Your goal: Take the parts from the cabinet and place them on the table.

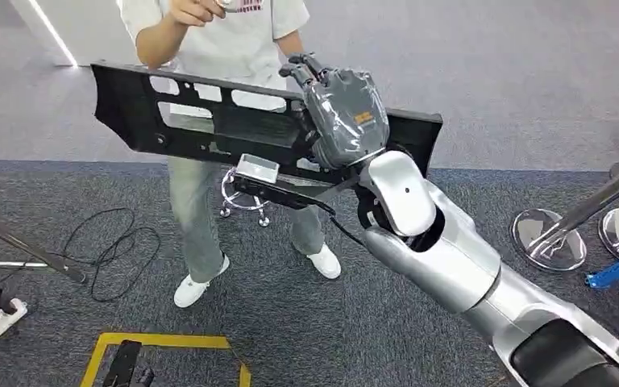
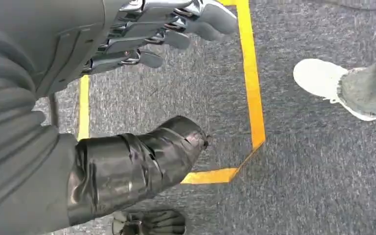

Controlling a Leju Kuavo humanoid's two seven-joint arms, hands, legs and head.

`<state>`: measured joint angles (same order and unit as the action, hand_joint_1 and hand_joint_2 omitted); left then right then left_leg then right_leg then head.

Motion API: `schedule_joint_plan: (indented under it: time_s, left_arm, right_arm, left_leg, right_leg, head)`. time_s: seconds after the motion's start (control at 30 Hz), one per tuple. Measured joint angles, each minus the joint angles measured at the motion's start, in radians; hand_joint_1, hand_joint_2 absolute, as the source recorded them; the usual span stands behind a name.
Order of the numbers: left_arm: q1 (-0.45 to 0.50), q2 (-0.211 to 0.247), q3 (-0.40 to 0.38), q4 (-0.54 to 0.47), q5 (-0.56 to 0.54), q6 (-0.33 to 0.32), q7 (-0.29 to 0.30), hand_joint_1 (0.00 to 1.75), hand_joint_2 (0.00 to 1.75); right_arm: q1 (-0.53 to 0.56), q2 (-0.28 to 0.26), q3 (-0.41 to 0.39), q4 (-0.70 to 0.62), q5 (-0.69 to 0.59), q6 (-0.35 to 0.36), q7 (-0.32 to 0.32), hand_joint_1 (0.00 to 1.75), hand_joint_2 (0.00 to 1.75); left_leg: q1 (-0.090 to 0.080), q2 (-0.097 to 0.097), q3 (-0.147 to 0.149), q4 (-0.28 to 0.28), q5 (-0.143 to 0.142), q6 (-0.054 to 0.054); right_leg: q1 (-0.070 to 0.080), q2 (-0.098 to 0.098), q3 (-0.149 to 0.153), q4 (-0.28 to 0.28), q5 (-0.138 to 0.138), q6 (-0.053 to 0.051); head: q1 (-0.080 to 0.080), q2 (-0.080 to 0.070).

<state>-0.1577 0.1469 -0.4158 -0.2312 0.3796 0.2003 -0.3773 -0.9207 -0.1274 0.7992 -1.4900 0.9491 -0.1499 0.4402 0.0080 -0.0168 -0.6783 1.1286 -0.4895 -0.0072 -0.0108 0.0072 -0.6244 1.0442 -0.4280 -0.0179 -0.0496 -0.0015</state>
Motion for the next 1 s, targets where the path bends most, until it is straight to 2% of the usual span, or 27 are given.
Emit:
schedule_joint_plan:
  time_s: [0.07,0.1,0.13,0.17,0.23,0.27,0.3,0.33,0.4,0.43,0.47,0.5,0.53,0.57,0.6,0.63,0.67,0.73,0.77,0.8,0.83,0.9,0.93,0.97,1.0]
  left_arm:
    - [0.001,0.000,0.000,0.000,0.000,0.003,0.000,0.00,1.75]
    - [0.003,-0.002,0.000,0.000,0.000,0.003,0.000,0.00,1.75]
    - [0.005,-0.003,0.000,0.000,0.000,0.004,0.000,0.00,1.75]
    - [0.006,-0.004,0.000,0.000,0.000,0.005,0.000,0.00,1.75]
    - [0.004,-0.004,0.000,0.000,-0.002,0.007,0.000,0.00,1.75]
    - [0.001,-0.004,0.000,0.000,-0.002,0.008,0.001,0.00,1.75]
    - [-0.001,-0.005,0.000,0.000,-0.003,0.008,0.003,0.00,1.75]
    - [-0.002,-0.005,0.000,0.000,-0.003,0.009,0.004,0.00,1.75]
    - [0.000,-0.005,0.000,0.000,-0.002,0.009,0.005,0.00,1.75]
    - [0.001,-0.005,0.000,0.000,-0.003,0.010,0.005,0.00,1.75]
    - [0.002,-0.006,0.000,0.000,-0.003,0.010,0.005,0.00,1.75]
    - [0.001,-0.006,0.000,0.000,-0.003,0.010,0.005,0.00,1.75]
    - [0.000,-0.006,0.000,0.000,-0.003,0.010,0.006,0.00,1.75]
    - [0.001,-0.007,0.000,0.000,-0.003,0.010,0.006,0.00,1.75]
    - [0.002,-0.007,0.000,0.000,-0.003,0.010,0.007,0.00,1.75]
    - [0.004,-0.008,0.000,0.000,-0.003,0.010,0.008,0.00,1.75]
    - [0.006,-0.008,0.000,0.000,-0.003,0.010,0.008,0.00,1.75]
    - [0.009,-0.009,0.000,0.000,-0.003,0.010,0.008,0.00,1.75]
    - [0.009,-0.010,0.000,0.000,-0.003,0.011,0.008,0.00,1.75]
    - [0.007,-0.010,0.000,0.000,-0.003,0.011,0.008,0.00,1.75]
    - [0.009,-0.009,0.000,0.000,-0.003,0.012,0.009,0.00,1.75]
    - [0.016,-0.010,0.000,0.000,-0.004,0.013,0.010,0.00,1.75]
    - [0.020,-0.010,0.000,0.000,-0.004,0.013,0.010,0.00,1.75]
    - [0.023,-0.011,0.000,0.000,-0.005,0.013,0.010,0.00,1.75]
    - [0.021,-0.011,0.000,0.000,-0.007,0.013,0.010,0.00,1.75]
  right_arm:
    - [0.001,0.000,0.000,0.000,0.000,0.000,0.000,1.75,1.75]
    - [0.003,0.000,0.000,0.000,0.000,0.000,0.000,1.75,1.75]
    - [0.004,0.000,0.000,0.000,0.000,0.000,0.000,1.75,1.75]
    - [0.004,0.000,0.000,0.000,0.000,0.000,0.000,1.75,1.75]
    - [0.001,0.000,0.000,0.000,0.001,0.000,0.000,1.75,1.75]
    - [0.000,0.000,0.000,0.000,0.002,0.000,0.000,1.75,1.75]
    - [-0.002,0.000,0.000,0.000,0.002,0.000,0.000,1.75,1.75]
    - [-0.002,0.000,0.000,0.001,0.002,-0.001,-0.001,1.75,1.75]
    - [-0.001,0.000,0.000,0.001,0.002,-0.001,-0.001,1.75,1.75]
    - [-0.001,0.000,0.000,0.001,0.002,-0.002,-0.001,1.75,1.75]
    - [0.000,-0.001,0.000,0.002,0.002,-0.003,-0.002,1.75,1.75]
    - [-0.002,-0.001,0.000,0.002,0.002,-0.005,-0.003,1.75,1.75]
    - [-0.001,-0.002,0.000,0.003,0.002,-0.008,-0.004,1.75,1.75]
    - [0.004,-0.003,0.000,0.005,0.001,-0.011,-0.006,1.75,1.75]
    - [0.010,-0.004,0.000,0.006,0.001,-0.011,-0.009,1.75,1.75]
    - [0.017,-0.005,0.000,0.009,0.001,-0.012,-0.010,1.75,1.75]
    - [0.021,-0.006,0.000,0.011,0.001,-0.012,-0.010,1.75,1.75]
    - [0.021,-0.006,0.000,0.014,0.001,-0.013,-0.011,1.75,1.75]
    - [0.021,-0.007,0.000,0.014,0.001,-0.015,-0.012,1.75,1.75]
    - [0.021,-0.007,0.000,0.015,0.001,-0.017,-0.012,1.75,1.75]
    - [0.023,-0.007,0.000,0.016,0.002,-0.020,-0.013,1.75,1.75]
    - [0.025,-0.008,0.000,0.019,0.002,-0.022,-0.014,1.75,1.75]
    - [0.026,-0.008,0.000,0.019,0.002,-0.022,-0.017,1.75,1.75]
    - [0.025,-0.008,0.000,0.019,0.002,-0.023,-0.018,1.75,1.75]
    - [0.025,-0.008,0.000,0.019,0.002,-0.027,-0.019,1.75,1.75]
  left_leg:
    - [0.004,0.004,-0.074,0.149,-0.062,-0.008]
    - [0.004,0.005,-0.099,0.196,-0.070,-0.009]
    - [0.004,0.007,-0.100,0.194,-0.057,-0.009]
    - [0.004,0.008,-0.081,0.153,-0.026,-0.008]
    - [0.004,0.021,0.006,-0.016,0.056,-0.001]
    - [0.001,0.038,0.037,-0.086,0.060,0.004]
    - [-0.012,0.042,0.047,-0.100,0.056,0.012]
    - [-0.012,0.033,0.043,-0.097,0.058,0.019]
    - [-0.014,0.025,0.040,-0.099,0.061,0.026]
    - [-0.007,0.022,0.049,-0.114,0.069,0.036]
    - [-0.005,0.019,0.054,-0.122,0.072,0.041]
    - [-0.004,0.016,0.055,-0.123,0.073,0.045]
    - [-0.005,0.012,0.055,-0.123,0.073,0.051]
    - [-0.005,0.008,0.056,-0.123,0.072,0.051]
    - [-0.005,0.002,0.055,-0.123,0.072,0.052]
    - [-0.005,-0.004,0.056,-0.122,0.072,0.052]
    - [-0.004,-0.011,0.056,-0.120,0.071,0.052]
    - [-0.002,-0.027,0.056,-0.109,0.065,0.045]
    - [-0.001,-0.033,0.053,-0.102,0.059,0.040]
    - [-0.007,-0.039,0.043,-0.090,0.055,0.033]
    - [-0.006,-0.045,0.039,-0.093,0.058,0.027]
    - [0.003,-0.052,0.039,-0.096,0.062,0.016]
    - [0.002,-0.057,0.038,-0.096,0.060,0.010]
    - [0.004,-0.036,0.033,-0.084,0.050,0.007]
    - [0.003,-0.013,0.015,-0.042,0.022,0.001]
  right_leg:
    - [0.002,-0.006,0.000,0.001,-0.001,-0.003]
    - [0.003,-0.009,0.000,0.001,-0.002,-0.003]
    - [0.003,-0.012,0.000,0.001,-0.002,-0.003]
    - [0.003,-0.014,0.000,0.001,-0.002,-0.003]
    - [0.003,-0.021,0.004,0.001,-0.003,-0.001]
    - [0.003,-0.025,0.005,0.001,-0.005,0.001]
    - [0.009,-0.026,0.001,0.001,-0.005,0.006]
    - [0.007,-0.028,0.000,-0.002,-0.003,0.012]
    - [0.006,-0.036,0.003,-0.007,0.000,0.020]
    - [0.011,-0.037,0.001,-0.007,-0.005,0.027]
    - [0.005,-0.028,-0.002,0.009,-0.017,0.030]
    - [0.008,-0.020,-0.021,0.057,-0.052,0.031]
    - [0.007,-0.017,-0.056,0.134,-0.092,0.032]
    - [0.007,-0.014,-0.094,0.215,-0.125,0.034]
    - [0.007,-0.013,-0.124,0.274,-0.141,0.035]
    - [0.006,-0.013,-0.135,0.290,-0.133,0.036]
    - [0.003,-0.012,-0.124,0.260,-0.104,0.037]
    - [-0.003,-0.005,-0.047,0.100,-0.016,0.036]
    - [-0.007,0.017,-0.014,0.024,0.003,0.035]
    - [-0.005,0.037,0.002,0.004,-0.013,0.036]
    - [-0.008,0.032,-0.001,0.010,-0.011,0.033]
    - [0.002,0.025,-0.002,0.008,-0.011,0.025]
    - [-0.004,0.020,0.002,0.000,-0.007,0.018]
    - [-0.006,0.012,0.008,-0.005,-0.004,0.012]
    - [-0.006,0.008,0.010,-0.006,-0.005,0.007]
  head:
    - [0.001,0.000]
    - [0.000,0.000]
    - [0.000,0.000]
    - [0.000,0.000]
    - [0.000,0.000]
    - [-0.002,0.000]
    - [-0.003,0.000]
    - [-0.003,0.000]
    - [-0.002,0.000]
    - [-0.002,0.000]
    - [-0.002,0.000]
    - [0.000,0.000]
    - [0.001,0.000]
    - [0.000,0.000]
    - [0.001,0.000]
    - [0.001,0.000]
    - [0.001,0.000]
    - [0.001,0.000]
    - [0.002,0.000]
    - [0.001,0.000]
    - [-0.002,0.000]
    - [0.002,0.000]
    - [0.002,0.000]
    - [0.001,0.000]
    - [-0.008,0.000]
